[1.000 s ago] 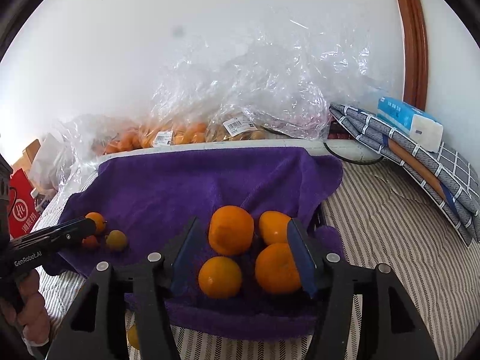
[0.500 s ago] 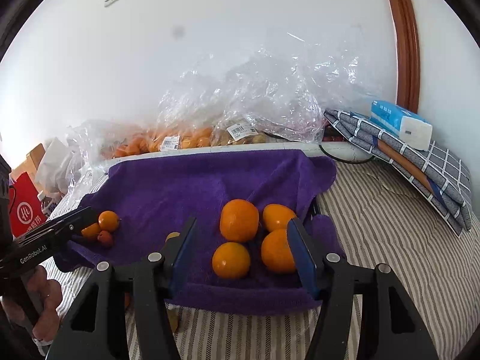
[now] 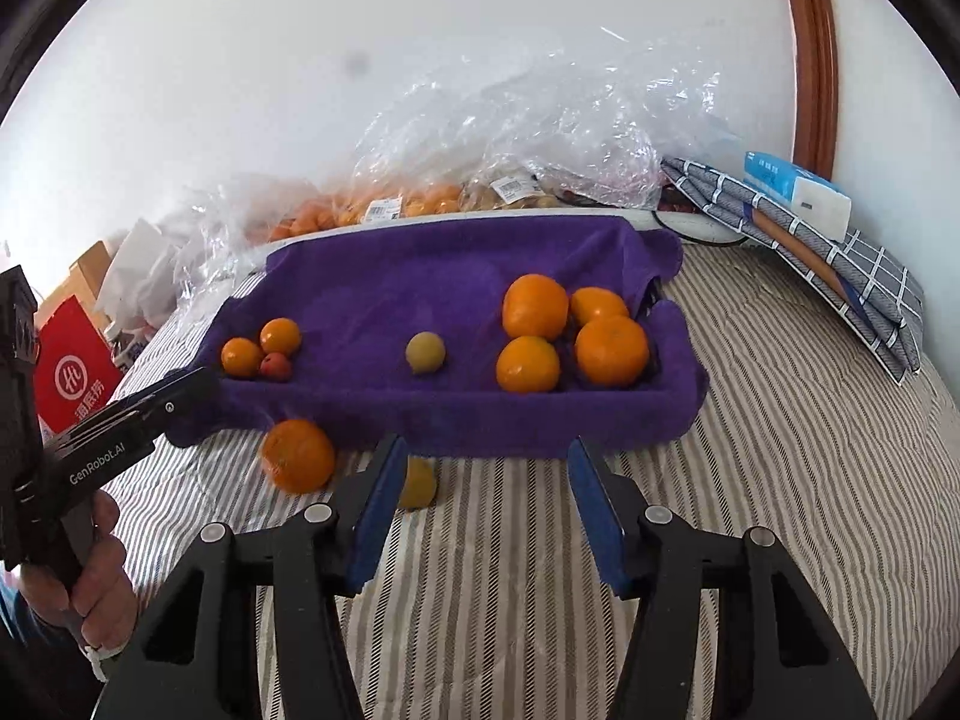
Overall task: Organize fruits
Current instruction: 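Grasp a yellow fruit with the right gripper while the left grasps an orange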
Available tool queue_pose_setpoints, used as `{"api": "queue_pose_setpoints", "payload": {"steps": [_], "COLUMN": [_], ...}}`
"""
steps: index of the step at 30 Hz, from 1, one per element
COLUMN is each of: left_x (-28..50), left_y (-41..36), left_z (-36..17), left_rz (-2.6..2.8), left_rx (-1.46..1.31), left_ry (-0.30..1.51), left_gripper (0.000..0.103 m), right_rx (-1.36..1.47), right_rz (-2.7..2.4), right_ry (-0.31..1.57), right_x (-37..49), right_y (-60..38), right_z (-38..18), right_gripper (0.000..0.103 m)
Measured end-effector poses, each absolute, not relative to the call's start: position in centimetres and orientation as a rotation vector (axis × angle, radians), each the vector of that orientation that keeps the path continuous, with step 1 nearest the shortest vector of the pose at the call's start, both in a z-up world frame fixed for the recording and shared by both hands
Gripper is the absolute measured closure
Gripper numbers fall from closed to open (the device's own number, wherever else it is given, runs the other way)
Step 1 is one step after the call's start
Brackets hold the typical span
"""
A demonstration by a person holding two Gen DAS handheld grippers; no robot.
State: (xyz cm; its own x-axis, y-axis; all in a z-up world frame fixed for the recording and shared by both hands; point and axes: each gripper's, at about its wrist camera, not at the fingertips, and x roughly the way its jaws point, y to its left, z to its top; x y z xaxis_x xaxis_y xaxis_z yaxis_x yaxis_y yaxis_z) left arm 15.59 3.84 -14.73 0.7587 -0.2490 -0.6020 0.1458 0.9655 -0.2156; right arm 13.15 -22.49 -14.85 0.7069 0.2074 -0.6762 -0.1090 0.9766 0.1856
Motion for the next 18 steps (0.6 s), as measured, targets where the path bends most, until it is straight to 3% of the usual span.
{"api": "queue_pose_setpoints", "payload": {"steps": [5, 10, 18], "left_x": [13.9, 13.3, 14.1], "left_y": [5.8, 7.1, 6.8], "left_z": [-15.2, -15.7, -16.3], "left_rz": [-0.167, -0.15, -0.148], "left_rx": [-0.175, -0.212, -0.2], "left_ry": [0.705, 0.727, 0.777], "left_gripper": [0.065, 0.065, 0.062], "right_rx": [0.095, 0.1, 0.069], "right_rz": [0.18, 0.212, 0.211], "right_ry": [0.809, 0.849, 0.859], "right_x": [12.0, 12.0, 14.4], "right_y": [-20.5, -19.5, -18.3], "right_z": [-15.8, -17.0, -17.5], "right_gripper": [0.051, 0.062, 0.062]}}
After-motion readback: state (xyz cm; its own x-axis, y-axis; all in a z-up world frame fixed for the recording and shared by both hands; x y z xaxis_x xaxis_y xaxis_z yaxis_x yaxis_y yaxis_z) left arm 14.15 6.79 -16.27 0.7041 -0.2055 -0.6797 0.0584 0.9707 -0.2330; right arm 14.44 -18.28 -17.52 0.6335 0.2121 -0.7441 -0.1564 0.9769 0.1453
